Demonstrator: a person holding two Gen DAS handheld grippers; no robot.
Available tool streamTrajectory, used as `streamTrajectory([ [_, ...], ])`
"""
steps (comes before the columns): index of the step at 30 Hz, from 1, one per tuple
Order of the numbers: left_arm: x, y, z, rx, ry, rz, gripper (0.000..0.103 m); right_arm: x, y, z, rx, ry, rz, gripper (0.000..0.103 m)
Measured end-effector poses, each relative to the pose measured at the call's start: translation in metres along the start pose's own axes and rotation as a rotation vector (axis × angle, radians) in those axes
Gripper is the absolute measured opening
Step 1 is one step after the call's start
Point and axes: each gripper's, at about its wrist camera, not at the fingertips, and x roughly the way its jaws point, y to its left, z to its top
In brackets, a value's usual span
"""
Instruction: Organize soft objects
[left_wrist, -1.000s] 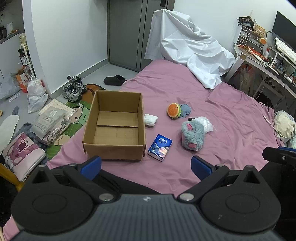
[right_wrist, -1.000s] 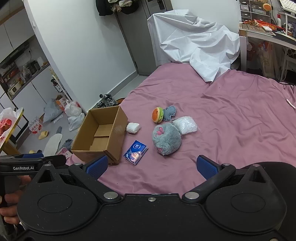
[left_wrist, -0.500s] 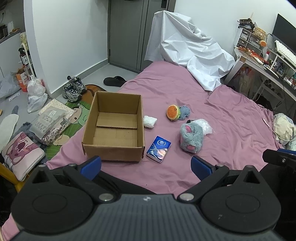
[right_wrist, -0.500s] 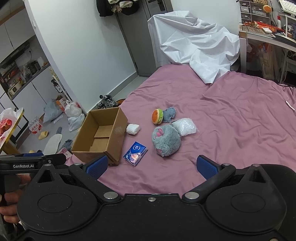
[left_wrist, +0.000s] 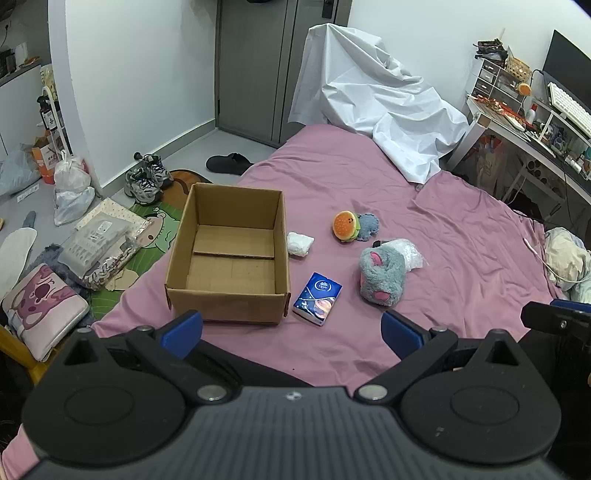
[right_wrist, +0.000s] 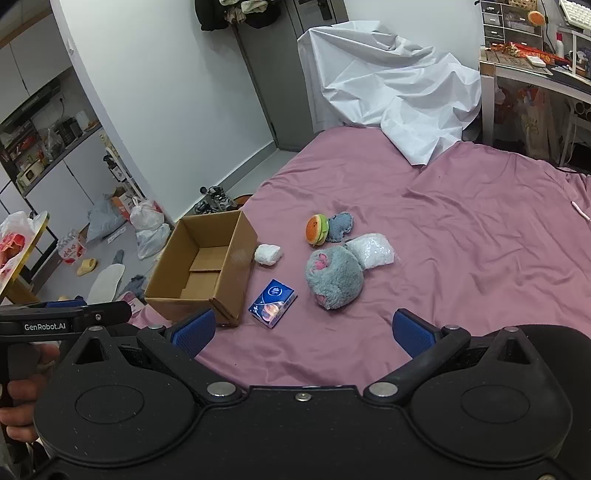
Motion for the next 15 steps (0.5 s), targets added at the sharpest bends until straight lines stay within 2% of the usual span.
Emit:
streamTrajectory([
  [15,0.0005,-0.0061,-0.0026,0.026,-0.003,-0.010,0.102,-0.0042,-0.0021,-0.0017,0.011,-0.007,-0.010,0.103],
])
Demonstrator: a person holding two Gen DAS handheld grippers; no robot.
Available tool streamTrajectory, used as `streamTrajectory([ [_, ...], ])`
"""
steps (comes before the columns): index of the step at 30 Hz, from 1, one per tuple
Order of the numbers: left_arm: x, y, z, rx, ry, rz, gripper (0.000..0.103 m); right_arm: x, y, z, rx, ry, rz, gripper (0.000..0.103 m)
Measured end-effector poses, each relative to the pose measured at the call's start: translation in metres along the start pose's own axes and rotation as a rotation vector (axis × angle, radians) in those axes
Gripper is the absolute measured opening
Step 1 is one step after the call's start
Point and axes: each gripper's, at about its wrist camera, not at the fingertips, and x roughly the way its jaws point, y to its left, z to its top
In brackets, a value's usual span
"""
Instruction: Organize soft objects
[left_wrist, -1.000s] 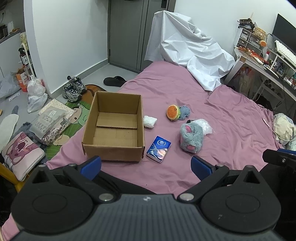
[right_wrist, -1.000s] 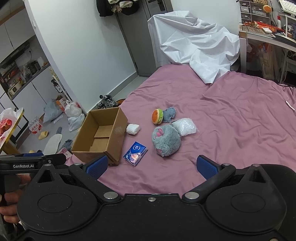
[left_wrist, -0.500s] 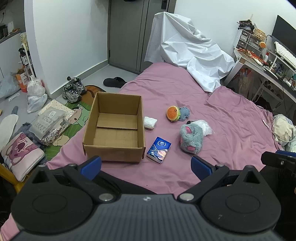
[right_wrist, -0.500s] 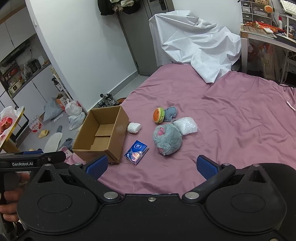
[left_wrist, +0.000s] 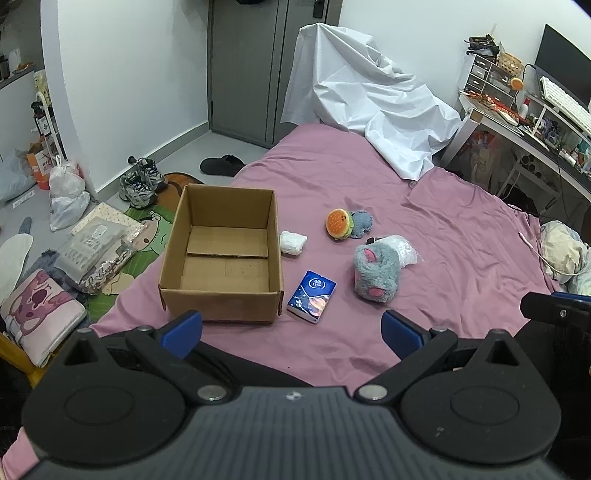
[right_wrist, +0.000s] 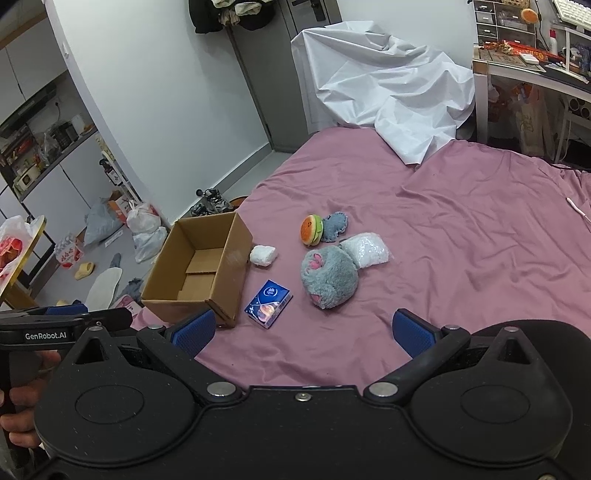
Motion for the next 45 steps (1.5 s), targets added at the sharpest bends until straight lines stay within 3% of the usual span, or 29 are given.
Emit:
streamTrajectory([
  [23,0.000,-0.004,-0.004,-0.016,-0.036,0.009,0.102,0.007,-0.005,0.001,0.019,0.013,0.000,0.103],
  [45,0.071,-0.029,0.026,-0.056,0.038,-0.051,0.100,0.060,-0.046,0.025,0.181,0.069,0.032,0.103],
])
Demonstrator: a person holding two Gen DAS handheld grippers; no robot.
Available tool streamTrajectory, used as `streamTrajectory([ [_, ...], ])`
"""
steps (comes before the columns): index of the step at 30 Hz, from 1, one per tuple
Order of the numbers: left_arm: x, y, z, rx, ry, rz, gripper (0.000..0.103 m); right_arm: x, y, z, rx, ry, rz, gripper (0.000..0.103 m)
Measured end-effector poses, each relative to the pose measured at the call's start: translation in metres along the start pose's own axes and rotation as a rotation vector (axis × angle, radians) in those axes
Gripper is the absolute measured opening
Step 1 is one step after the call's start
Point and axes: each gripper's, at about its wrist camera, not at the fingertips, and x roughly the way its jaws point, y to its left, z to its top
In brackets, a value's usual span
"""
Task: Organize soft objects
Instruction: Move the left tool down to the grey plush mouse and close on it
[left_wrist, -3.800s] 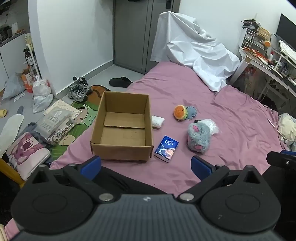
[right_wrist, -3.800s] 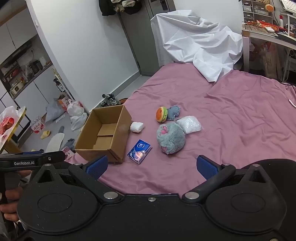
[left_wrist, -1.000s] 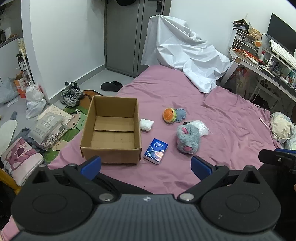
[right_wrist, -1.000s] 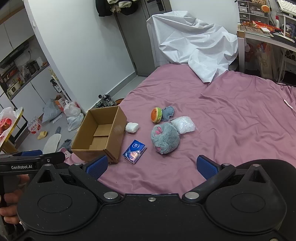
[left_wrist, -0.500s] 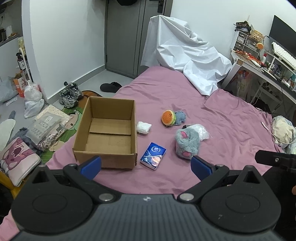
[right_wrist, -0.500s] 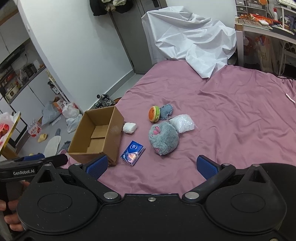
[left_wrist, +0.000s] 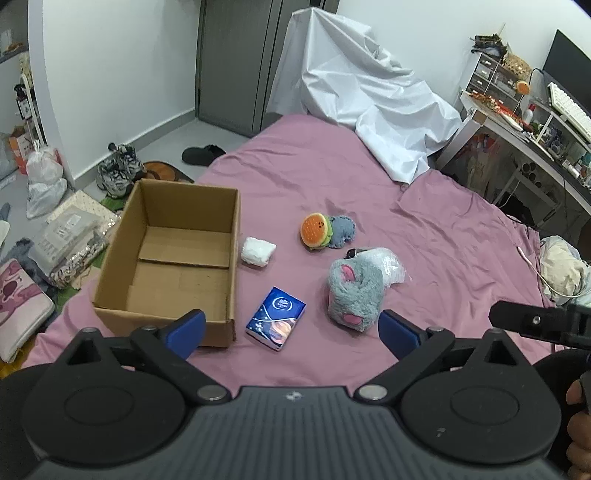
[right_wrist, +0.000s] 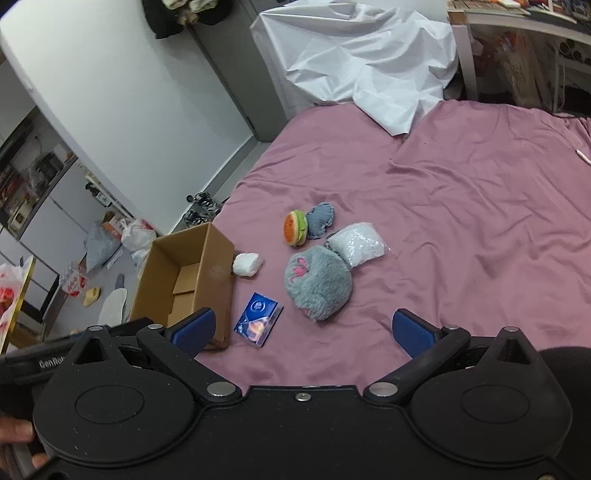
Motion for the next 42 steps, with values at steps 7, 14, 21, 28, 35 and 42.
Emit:
streamTrajectory([
  [7,0.025,-0.005,0.010,-0.019,0.043,-0.013,0.098,0.024,-0.019,0.017,0.095,0.046,0.017,0.103],
  [14,0.060,-0.008,0.022,-0.058,0.121,-0.030,0.088,0.047,-0.029,0.029,0.157,0.077,0.051,0.102],
  [21,0.094,-0.009,0.034,-0.098,0.184,-0.046,0.078,0.072,-0.043,0.034,0.236,0.129,0.108,0.089],
  [28,0.126,-0.006,0.039,-0.177,0.251,-0.078,0.059,0.099,-0.053,0.041,0.297,0.166,0.103,0.073],
  [35,0.161,-0.007,0.042,-0.260,0.314,-0.095,0.047,0.130,-0.061,0.048,0.350,0.230,0.100,0.058],
  [42,0.189,-0.013,0.041,-0.311,0.352,-0.102,0.038,0.152,-0.065,0.052,0.376,0.272,0.062,0.054],
])
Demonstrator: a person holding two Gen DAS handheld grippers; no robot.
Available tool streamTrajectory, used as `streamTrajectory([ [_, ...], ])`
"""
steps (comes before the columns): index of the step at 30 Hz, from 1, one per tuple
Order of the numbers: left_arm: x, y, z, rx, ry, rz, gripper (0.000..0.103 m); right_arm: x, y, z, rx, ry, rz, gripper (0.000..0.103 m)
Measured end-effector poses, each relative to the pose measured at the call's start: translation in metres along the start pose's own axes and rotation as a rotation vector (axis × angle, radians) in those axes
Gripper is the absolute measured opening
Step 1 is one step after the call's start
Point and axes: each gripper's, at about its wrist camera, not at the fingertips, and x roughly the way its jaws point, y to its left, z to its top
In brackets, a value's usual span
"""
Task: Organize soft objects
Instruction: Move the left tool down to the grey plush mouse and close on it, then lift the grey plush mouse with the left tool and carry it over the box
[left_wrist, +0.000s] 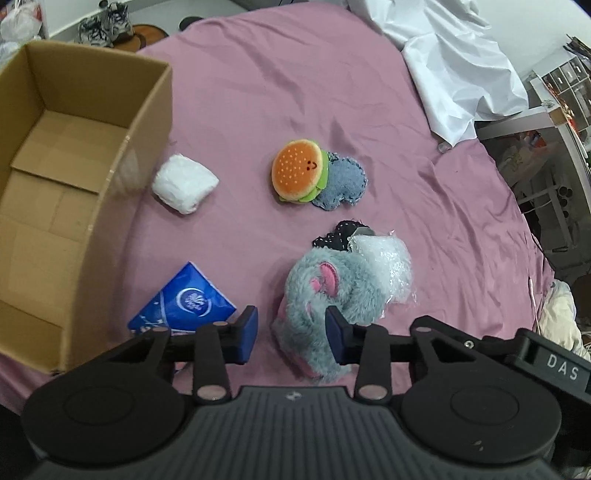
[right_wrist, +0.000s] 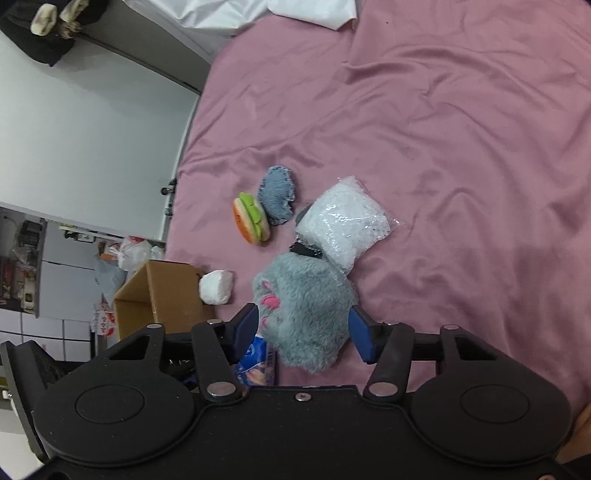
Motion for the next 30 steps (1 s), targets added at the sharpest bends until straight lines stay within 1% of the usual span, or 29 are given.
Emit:
streamTrajectory([
  [6,0.018,0.000,0.003,-0.039,0.010,-0.002,0.030,0.014,0.005,0.007,0.001,0.023,-0.016,0.054],
  [10,0.028,0.001,0.002,-0.075,0.023,-0.010,0.029,0.025,0.003,0.011,0.026,0.048,-0.036,0.054],
  [13,0.033,0.002,0.001,-0.099,0.013,-0.024,0.029,0.030,-0.001,0.012,0.046,0.047,-0.053,0.054],
  [18,0.039,-0.002,0.001,-0.126,0.003,-0.025,0.029,0.041,-0.008,0.011,0.061,0.088,-0.064,0.054],
  [21,0.041,-0.002,0.000,-0.140,0.001,-0.023,0.029,0.043,-0.010,0.012,0.068,0.097,-0.064,0.054],
  [24,0.042,0.000,-0.002,-0.158,-0.007,-0.026,0.029,0.046,-0.009,0.012,0.068,0.103,-0.059,0.050],
  [26,0.041,-0.001,-0.004,-0.160,-0.014,-0.022,0.029,0.046,-0.009,0.012,0.071,0.105,-0.035,0.042],
  [27,0.040,-0.001,-0.005,-0.162,-0.017,-0.023,0.028,0.046,-0.009,0.012,0.072,0.106,-0.021,0.035],
  [30,0.035,-0.002,-0.006,-0.171,-0.025,-0.027,0.024,0.043,-0.005,0.010,0.041,0.088,-0.016,0.028],
])
